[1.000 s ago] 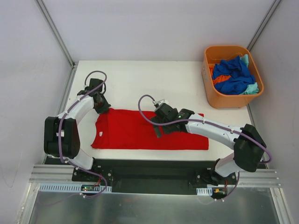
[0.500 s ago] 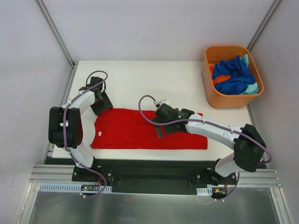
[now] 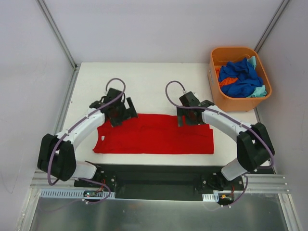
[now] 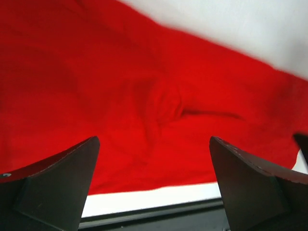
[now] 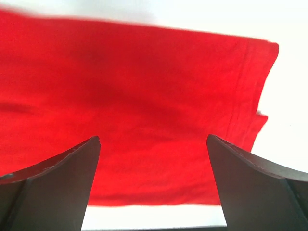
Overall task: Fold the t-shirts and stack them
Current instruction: Rotate the tshirt 90 degrees
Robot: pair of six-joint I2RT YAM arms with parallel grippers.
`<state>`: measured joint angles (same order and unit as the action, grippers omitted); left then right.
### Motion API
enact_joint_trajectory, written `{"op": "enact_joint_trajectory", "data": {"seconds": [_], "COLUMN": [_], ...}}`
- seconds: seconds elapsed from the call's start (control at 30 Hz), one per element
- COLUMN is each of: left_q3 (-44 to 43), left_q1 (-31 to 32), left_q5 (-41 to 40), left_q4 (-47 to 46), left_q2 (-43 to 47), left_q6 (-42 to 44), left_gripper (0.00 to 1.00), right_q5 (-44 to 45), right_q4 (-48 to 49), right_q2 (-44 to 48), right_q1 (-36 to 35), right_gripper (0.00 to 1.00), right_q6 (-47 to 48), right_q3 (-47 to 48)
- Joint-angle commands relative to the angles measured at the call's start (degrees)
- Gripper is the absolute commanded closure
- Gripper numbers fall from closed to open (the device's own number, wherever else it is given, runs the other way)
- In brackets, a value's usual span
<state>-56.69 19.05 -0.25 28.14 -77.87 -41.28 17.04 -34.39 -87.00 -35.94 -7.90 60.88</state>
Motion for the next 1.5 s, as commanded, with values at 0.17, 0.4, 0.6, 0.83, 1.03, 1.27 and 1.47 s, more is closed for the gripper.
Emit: {"op": "enact_joint_trajectory", "data": {"seconds": [0.17, 0.4, 0.6, 0.83, 1.03, 1.27, 1.47], "left_q3": [5.7, -13.8, -36.9, -63.9, -82.7, -83.5, -85.9], "left_q1": [3.0, 0.0, -4.2, -2.4, 1.6, 2.2, 2.0], "left_q5": [3.8, 5.7, 10.9, 20.8, 20.9, 13.3, 5.4], "left_q4": [-4.5, -5.1, -3.5, -1.4, -2.6, -5.6, -6.6], "left_q2": [-14.9, -33.1, -48.1, -65.3, -78.0, -80.1, -78.1], "left_q6": [-7.5, -4.0, -3.4, -7.5, -13.9, -20.2, -20.1], "left_gripper": [0.01, 0.01, 0.01, 0.01, 0.00, 0.01, 0.01], "right_q5": [-10.5, -11.7, -14.9, -21.8, -21.7, -20.4, -10.8], "right_q4": [5.5, 5.7, 4.7, 4.8, 3.1, 0.0, -4.5], "right_q2": [-12.2, -11.7, -7.1, -9.8, -12.1, -5.9, 3.8], "right_q1": [8.0, 6.6, -6.2, -24.8, -26.0, -25.9, -25.8], "right_gripper": [0.03, 0.02, 0.02, 0.02, 0.02, 0.03, 0.03], "right_q6": [0.3, -1.1, -5.6, -5.2, -2.6, -1.8, -1.8], "right_q3": [0.0, -4.5, -9.3, -2.4, 3.9, 2.4, 1.4]}}
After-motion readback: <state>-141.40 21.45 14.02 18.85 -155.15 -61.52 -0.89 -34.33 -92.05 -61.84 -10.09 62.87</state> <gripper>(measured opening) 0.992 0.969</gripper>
